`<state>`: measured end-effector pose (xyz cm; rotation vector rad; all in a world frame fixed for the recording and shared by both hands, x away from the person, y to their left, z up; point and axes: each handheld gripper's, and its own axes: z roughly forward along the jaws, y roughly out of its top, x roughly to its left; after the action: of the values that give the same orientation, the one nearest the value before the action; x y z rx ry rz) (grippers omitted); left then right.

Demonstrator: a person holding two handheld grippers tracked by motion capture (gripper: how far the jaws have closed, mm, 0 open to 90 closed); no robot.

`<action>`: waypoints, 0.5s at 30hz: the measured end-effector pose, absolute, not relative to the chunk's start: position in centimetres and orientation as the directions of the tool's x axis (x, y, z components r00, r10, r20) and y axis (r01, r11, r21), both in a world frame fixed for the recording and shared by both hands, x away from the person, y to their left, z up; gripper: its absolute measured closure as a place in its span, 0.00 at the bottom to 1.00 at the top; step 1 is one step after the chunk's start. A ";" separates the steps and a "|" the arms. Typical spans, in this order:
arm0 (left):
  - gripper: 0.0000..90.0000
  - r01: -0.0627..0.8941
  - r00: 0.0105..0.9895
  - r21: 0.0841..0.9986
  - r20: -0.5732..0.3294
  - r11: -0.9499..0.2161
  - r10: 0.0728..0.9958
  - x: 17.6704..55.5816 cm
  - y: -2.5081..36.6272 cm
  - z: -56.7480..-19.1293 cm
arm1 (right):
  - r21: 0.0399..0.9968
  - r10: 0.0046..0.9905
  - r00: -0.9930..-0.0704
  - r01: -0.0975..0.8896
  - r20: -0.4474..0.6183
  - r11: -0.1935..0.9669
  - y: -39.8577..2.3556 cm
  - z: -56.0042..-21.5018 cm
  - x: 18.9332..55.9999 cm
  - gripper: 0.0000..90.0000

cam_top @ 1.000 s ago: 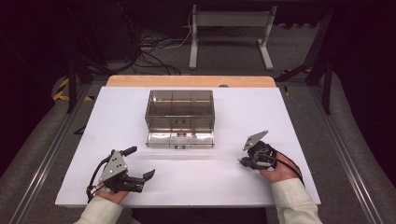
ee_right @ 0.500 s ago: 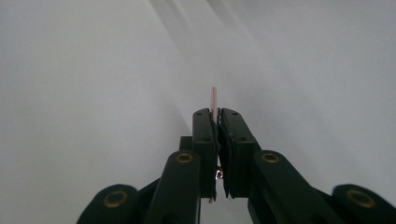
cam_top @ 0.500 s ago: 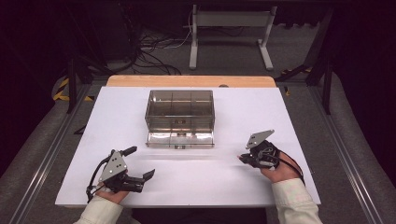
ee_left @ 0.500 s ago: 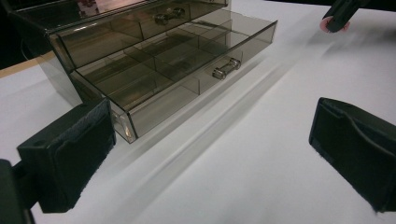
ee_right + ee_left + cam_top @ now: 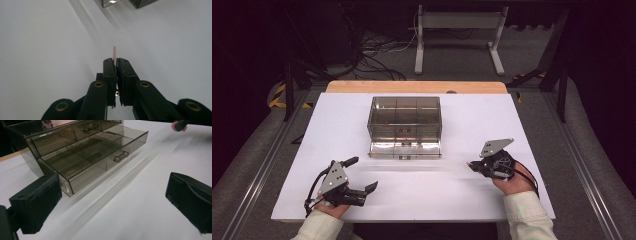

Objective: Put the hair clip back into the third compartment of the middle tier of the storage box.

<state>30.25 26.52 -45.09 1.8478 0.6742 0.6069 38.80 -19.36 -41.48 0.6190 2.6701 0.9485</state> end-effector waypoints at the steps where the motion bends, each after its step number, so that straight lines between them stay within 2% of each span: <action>1: 0.02 0.171 0.714 0.935 0.100 -0.311 0.693 30.2 26.5 -45.1 | 0.648 0.467 -0.880 0.308 -0.083 0.697 -19.4 -41.5 38.8 0.95; 15: 0.02 0.170 0.715 0.935 0.101 -0.312 0.692 30.2 26.5 -45.1 | 0.697 0.484 -0.869 0.282 -0.107 0.660 -19.5 -41.1 38.5 0.94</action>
<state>30.24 26.51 -45.09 1.8487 0.6727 0.6085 38.53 -19.54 -41.10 0.6135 2.5951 1.0194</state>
